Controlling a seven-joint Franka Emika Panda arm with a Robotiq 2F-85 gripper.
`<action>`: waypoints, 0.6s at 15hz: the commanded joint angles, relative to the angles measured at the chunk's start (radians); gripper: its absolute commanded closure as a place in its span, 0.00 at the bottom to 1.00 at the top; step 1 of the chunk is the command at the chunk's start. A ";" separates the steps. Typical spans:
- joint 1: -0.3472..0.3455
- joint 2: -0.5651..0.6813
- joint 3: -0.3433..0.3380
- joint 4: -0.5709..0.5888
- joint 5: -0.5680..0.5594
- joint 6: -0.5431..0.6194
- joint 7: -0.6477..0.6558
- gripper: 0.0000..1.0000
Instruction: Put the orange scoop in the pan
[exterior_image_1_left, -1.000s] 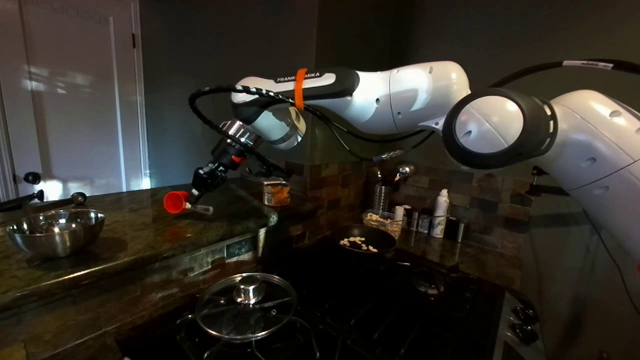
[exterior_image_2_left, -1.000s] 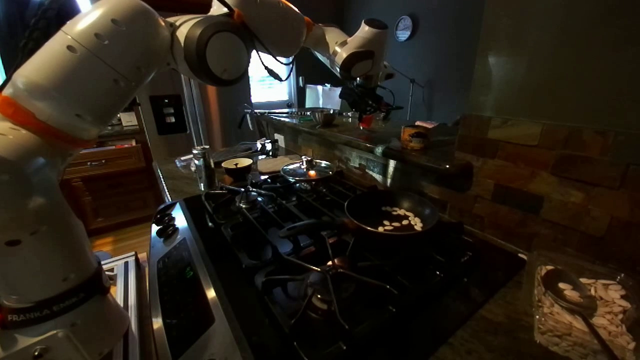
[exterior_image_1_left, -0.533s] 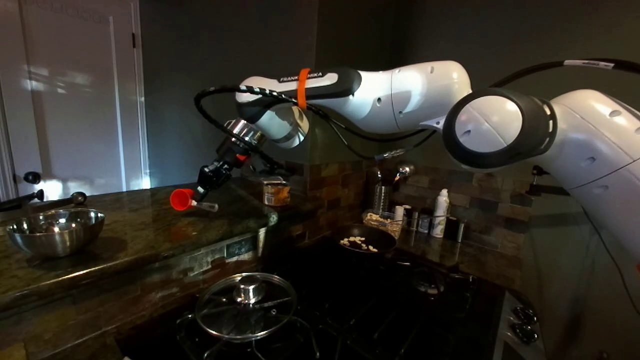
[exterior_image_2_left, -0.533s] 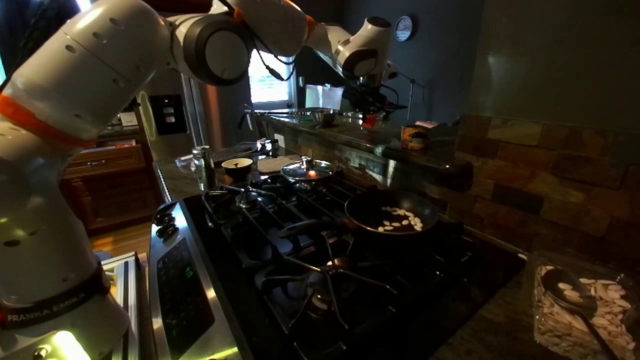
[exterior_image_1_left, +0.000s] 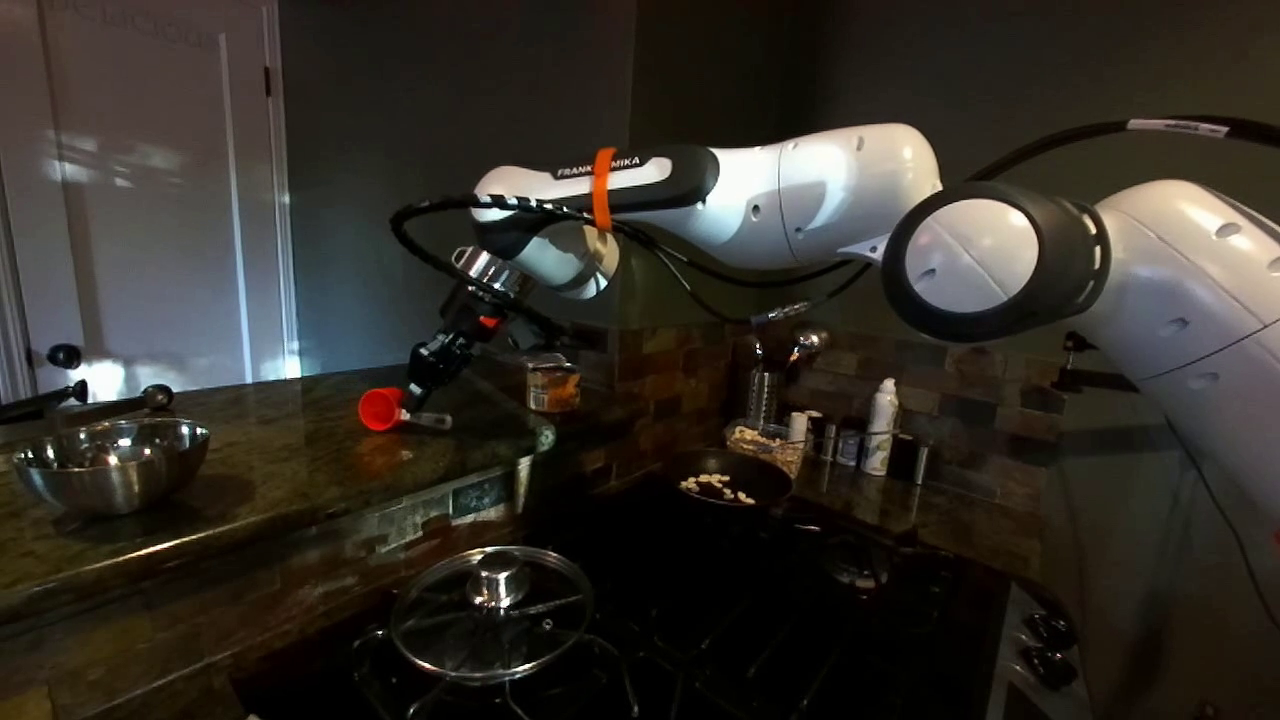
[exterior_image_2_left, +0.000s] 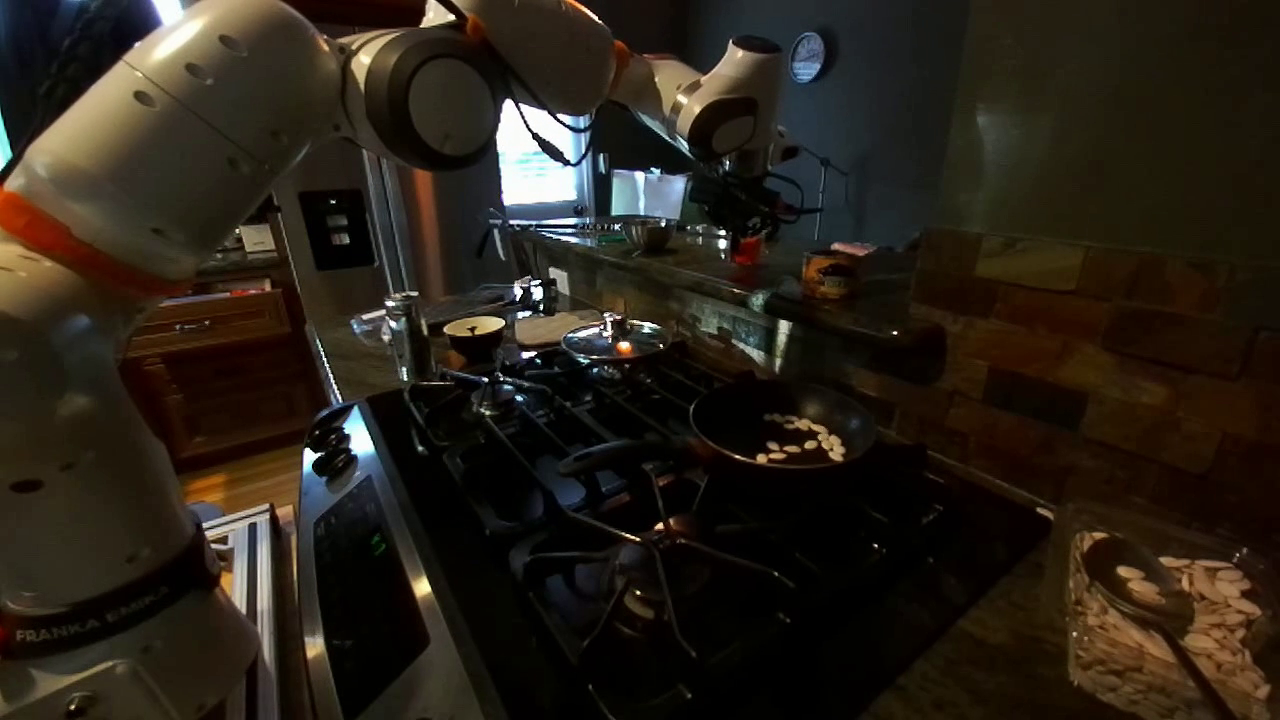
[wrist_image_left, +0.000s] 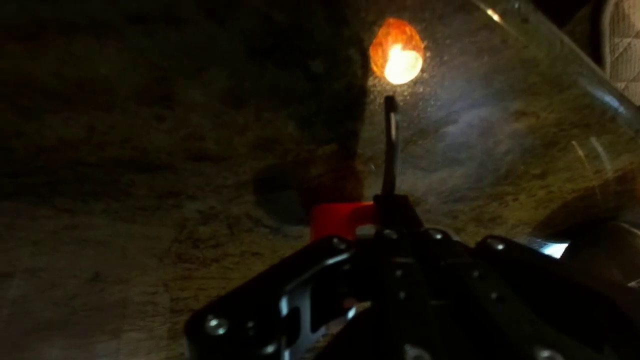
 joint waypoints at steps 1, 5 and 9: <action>0.025 -0.001 -0.034 0.003 -0.048 -0.070 0.048 1.00; 0.038 0.008 -0.052 0.013 -0.078 -0.126 0.068 0.97; 0.051 0.013 -0.069 0.024 -0.112 -0.152 0.085 0.93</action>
